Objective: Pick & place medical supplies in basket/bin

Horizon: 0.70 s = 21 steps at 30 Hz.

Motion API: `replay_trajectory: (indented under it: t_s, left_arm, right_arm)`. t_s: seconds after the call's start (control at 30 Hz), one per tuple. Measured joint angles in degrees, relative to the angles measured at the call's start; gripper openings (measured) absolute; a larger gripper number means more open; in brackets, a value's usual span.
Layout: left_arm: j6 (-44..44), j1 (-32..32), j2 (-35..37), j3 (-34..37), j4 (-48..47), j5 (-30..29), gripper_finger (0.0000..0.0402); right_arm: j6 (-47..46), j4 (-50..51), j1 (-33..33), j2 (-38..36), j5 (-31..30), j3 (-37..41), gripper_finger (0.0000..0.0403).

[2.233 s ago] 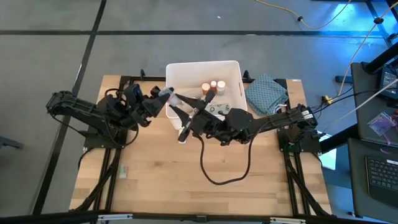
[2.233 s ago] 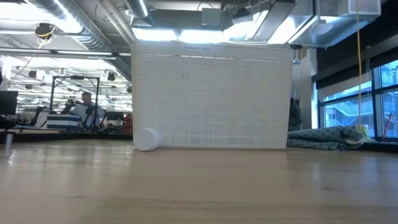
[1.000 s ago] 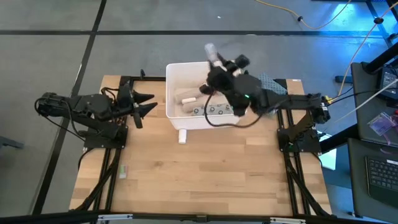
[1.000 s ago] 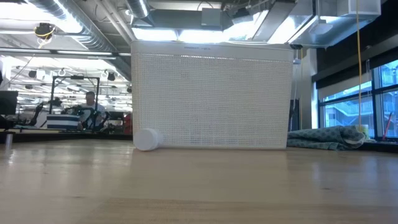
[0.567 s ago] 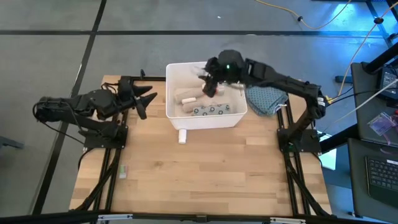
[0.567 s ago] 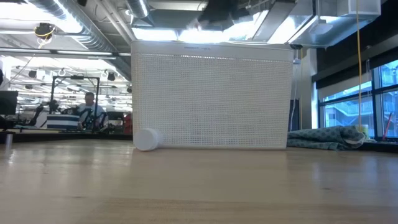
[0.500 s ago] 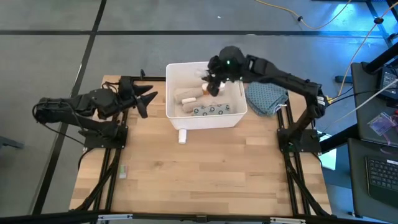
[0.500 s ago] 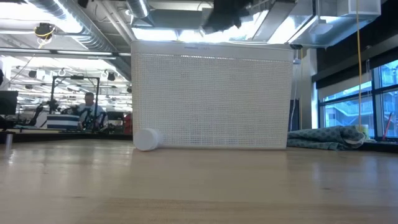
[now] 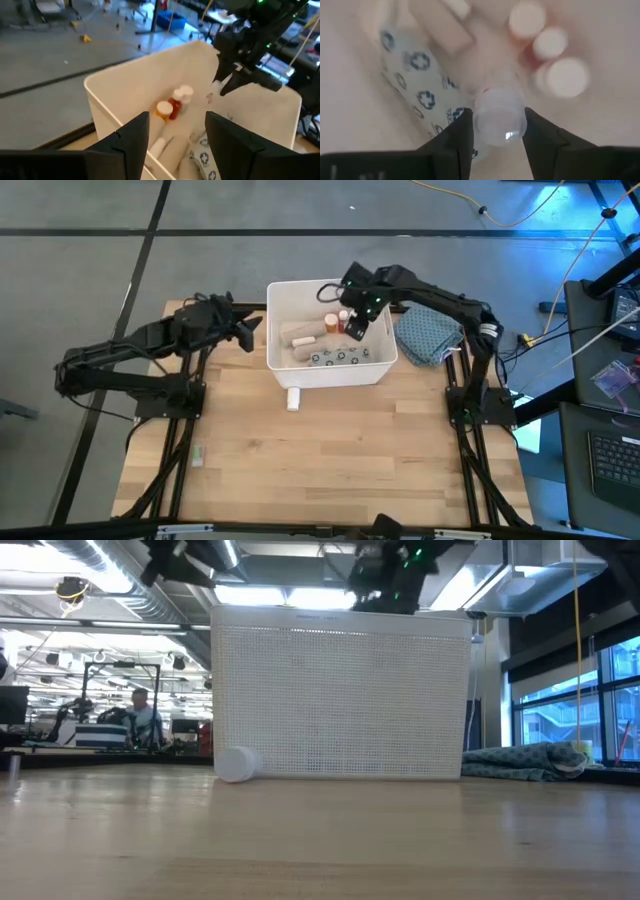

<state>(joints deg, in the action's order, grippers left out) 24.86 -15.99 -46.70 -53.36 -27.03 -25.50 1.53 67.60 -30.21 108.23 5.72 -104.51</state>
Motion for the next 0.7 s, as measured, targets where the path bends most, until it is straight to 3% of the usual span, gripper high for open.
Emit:
replay_trajectory:
  t_s: [0.17, 0.3, 0.7]
  left_arm:
    - [-0.1, -4.3, -2.7, 0.0, -0.1, 7.5, 0.0187]
    - [-1.0, -6.1, -4.0, 0.0, -0.2, 10.2, 0.0187]
    - [-3.1, -8.0, -4.7, 0.0, -0.2, 10.4, 0.0187]
  right_arm:
    - [-1.6, 3.6, 0.0, 5.1, 0.0, 0.0, 0.0135]
    - [-1.7, 3.9, 0.3, 8.0, -0.1, 0.0, 0.0135]
    - [-2.7, 1.9, 0.4, 15.4, -1.7, 0.0, 0.0135]
